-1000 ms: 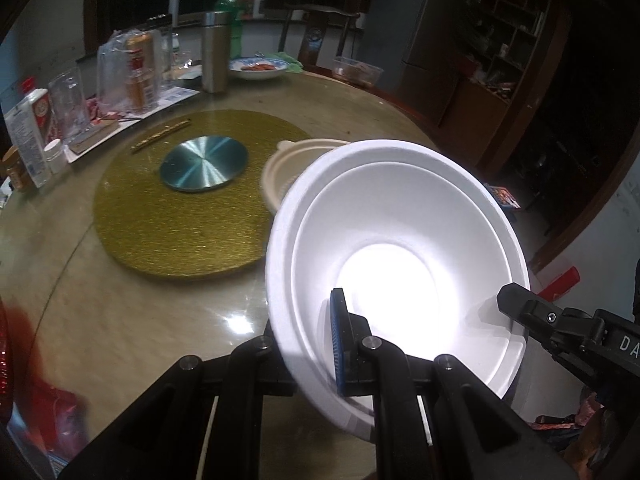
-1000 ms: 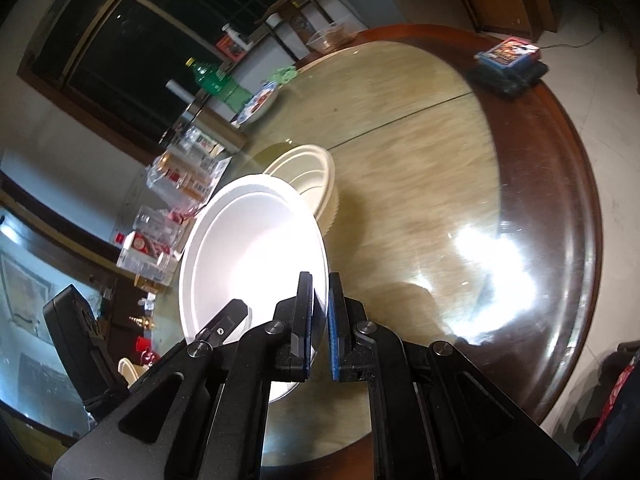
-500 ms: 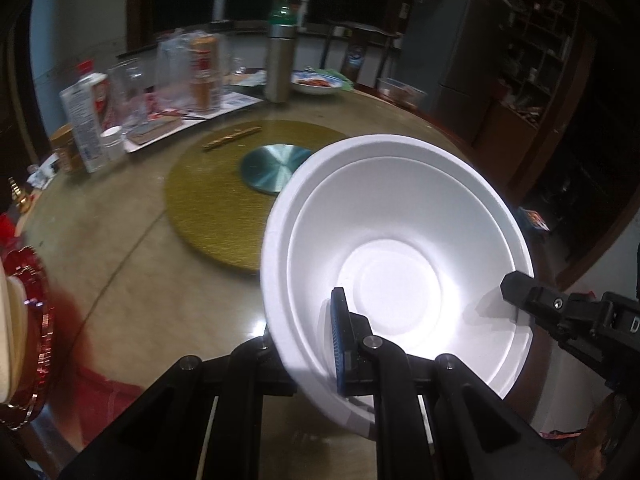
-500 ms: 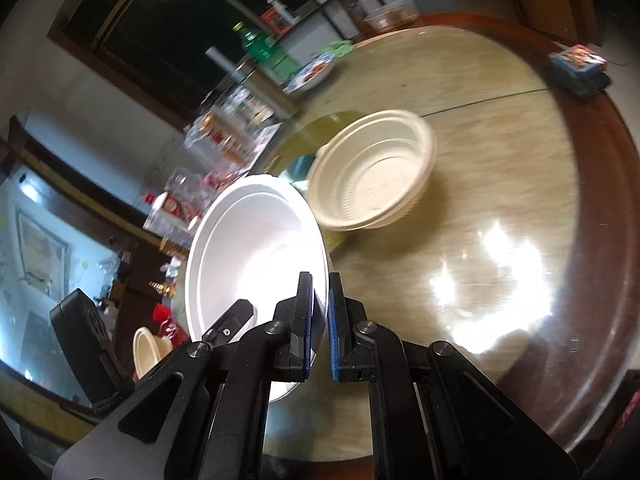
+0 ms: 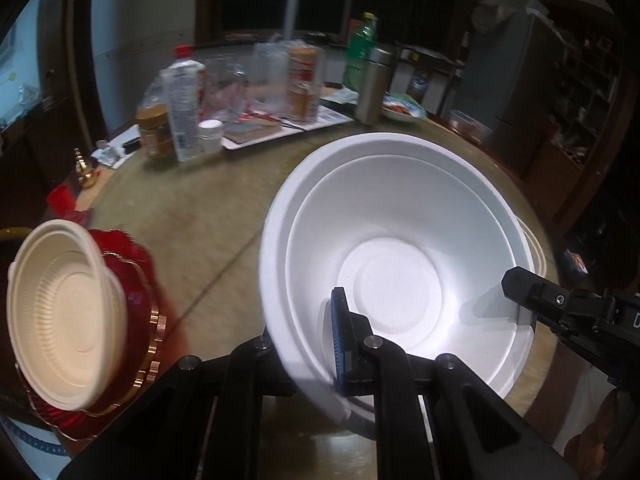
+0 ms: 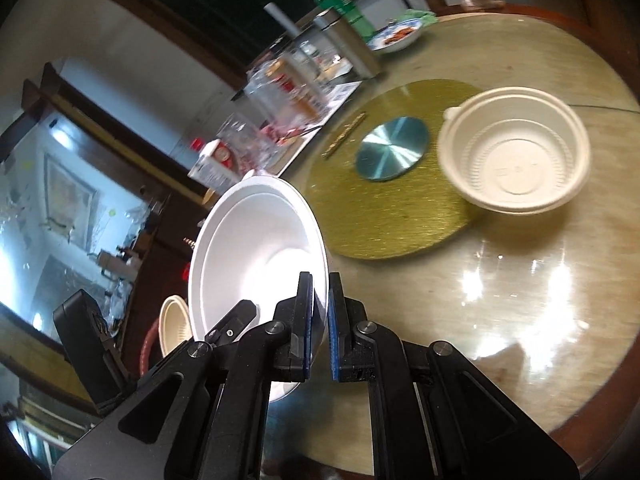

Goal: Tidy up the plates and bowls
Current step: 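Lift and carry the white bowl with both grippers to the red plate stack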

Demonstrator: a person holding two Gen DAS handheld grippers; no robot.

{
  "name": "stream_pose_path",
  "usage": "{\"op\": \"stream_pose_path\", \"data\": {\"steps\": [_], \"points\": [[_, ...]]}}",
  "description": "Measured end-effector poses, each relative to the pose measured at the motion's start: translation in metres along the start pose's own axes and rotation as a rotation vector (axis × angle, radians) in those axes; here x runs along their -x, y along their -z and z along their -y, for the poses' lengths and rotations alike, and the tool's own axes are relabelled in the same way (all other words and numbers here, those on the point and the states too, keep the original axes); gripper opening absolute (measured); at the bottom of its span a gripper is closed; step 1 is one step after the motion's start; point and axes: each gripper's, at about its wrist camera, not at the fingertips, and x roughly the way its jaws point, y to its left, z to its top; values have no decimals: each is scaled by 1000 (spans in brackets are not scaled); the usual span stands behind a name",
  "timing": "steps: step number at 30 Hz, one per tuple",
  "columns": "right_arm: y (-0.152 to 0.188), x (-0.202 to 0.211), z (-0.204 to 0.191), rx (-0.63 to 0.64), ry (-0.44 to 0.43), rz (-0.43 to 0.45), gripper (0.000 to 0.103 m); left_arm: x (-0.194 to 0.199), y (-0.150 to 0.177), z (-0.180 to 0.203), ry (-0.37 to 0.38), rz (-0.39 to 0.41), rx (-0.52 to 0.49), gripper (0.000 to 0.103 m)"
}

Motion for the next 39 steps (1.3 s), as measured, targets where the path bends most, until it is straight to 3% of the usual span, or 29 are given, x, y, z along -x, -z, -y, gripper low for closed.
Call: {"op": "stream_pose_path", "data": {"steps": [21,32,39], "points": [[11,-59,-96,143,-126,-105,6,45,1,-94,-138,74,123,12],[34,-86,-155,232,-212,-178,6,74,16,-148,-216,124,228,12],[48,-107,-177,263,-223,-226,6,77,24,-173,-252,118,283,12]]}}
